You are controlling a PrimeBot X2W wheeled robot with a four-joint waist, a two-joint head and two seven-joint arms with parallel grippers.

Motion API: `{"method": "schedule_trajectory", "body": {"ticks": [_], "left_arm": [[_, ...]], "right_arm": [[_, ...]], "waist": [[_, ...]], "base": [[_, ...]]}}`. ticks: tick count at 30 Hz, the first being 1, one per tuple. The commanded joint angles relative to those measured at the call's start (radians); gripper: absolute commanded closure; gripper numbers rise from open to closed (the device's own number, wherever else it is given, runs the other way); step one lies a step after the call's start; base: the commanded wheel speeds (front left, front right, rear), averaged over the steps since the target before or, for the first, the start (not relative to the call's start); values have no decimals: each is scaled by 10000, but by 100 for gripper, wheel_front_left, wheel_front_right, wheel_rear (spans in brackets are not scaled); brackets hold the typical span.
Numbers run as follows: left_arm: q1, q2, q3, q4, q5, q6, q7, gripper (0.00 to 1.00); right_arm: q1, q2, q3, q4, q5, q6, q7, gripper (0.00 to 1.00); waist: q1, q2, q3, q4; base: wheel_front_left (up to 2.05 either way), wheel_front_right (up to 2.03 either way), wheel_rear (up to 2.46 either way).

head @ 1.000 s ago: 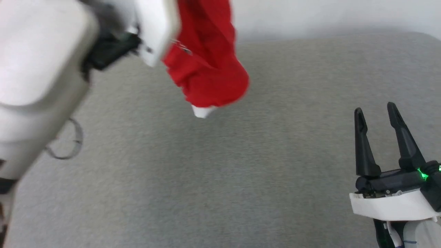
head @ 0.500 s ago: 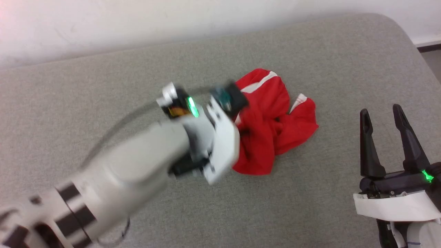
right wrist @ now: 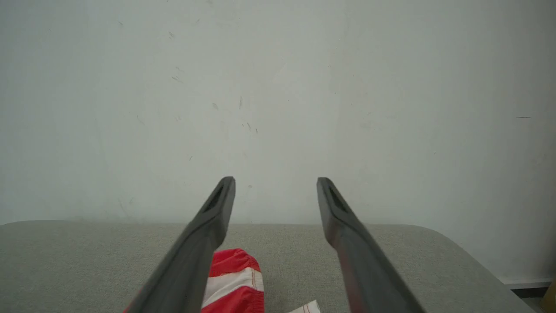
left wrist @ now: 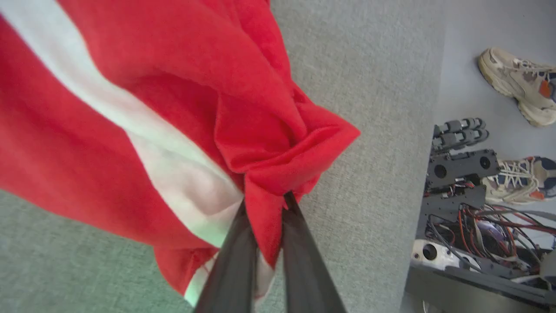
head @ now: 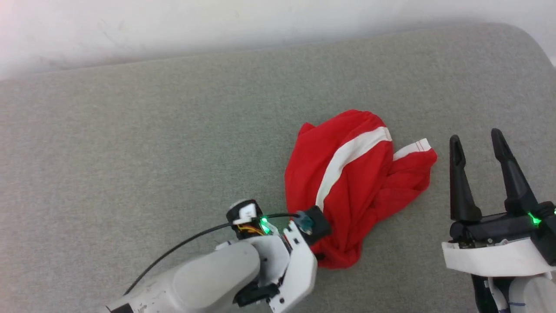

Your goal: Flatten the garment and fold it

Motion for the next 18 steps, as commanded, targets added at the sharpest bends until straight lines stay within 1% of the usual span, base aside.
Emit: {"method": "schedule_trajectory", "body": {"ticks": [1,4,6,9,11,14,15,18], "left_arm": [[-149,-9,5,294,130,-65,-852,0],[-206,-129,224,611,407,-19,-2296,0],[-98,-212,448,552,524,200,-3095,0],[95,-222,741,255,750,665,-4106,0],[250,-166,990,52,944,1132,-4800,0],[590,-95,1558,-141,1108,2021,-5935,0],[687,-58,1783,-161,1221,2378,-6228,0],[1052,51,2440,-285,1686,3425,-6619,0]], "right_arm": [[88,30,87,64,-79,-19,-46,0],[269,30,89,91,-120,-19,-46,0],[401,30,31,89,-142,-19,-46,0],[614,30,-48,70,-182,-19,-46,0],[717,30,-59,53,-207,-19,-46,0],[810,30,-69,21,-229,-19,-46,0],[829,30,-66,12,-233,-19,-46,0],[873,30,-46,-8,-256,-19,-46,0]], "waist": [[-1,-1,-329,157],[-1,-1,-641,226],[-1,-1,-830,279],[-1,-1,-1075,379],[-1,-1,-1197,417],[-1,-1,-1285,471],[-1,-1,-1304,485],[-1,-1,-1341,516]], "base": [[0,0,0],[0,0,0],[0,0,0],[0,0,0],[0,0,0],[0,0,0],[0,0,0],[0,0,0]]}}
